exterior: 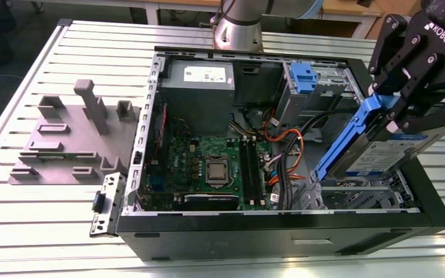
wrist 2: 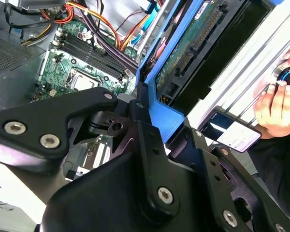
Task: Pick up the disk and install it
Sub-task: 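Insert the disk into the insertion slot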
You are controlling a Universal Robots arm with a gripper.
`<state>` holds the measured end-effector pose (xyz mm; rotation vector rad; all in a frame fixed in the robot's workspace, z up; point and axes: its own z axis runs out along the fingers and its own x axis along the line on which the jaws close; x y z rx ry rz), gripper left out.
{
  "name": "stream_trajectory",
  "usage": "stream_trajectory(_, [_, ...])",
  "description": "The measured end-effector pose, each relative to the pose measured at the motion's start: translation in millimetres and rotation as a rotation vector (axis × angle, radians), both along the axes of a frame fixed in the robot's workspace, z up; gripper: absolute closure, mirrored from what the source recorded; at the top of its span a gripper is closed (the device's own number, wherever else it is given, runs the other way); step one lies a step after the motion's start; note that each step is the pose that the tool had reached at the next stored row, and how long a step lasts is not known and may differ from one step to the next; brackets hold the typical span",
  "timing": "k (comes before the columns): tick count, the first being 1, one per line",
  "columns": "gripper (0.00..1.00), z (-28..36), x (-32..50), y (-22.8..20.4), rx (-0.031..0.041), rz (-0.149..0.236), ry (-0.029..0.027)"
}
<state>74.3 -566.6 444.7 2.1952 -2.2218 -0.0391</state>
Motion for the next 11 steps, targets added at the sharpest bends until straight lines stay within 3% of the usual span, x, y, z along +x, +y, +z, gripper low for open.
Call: stream_trajectory(11, [0.63, -6.4, 1.5, -0.3, 0.0001, 0.0, 0.0])
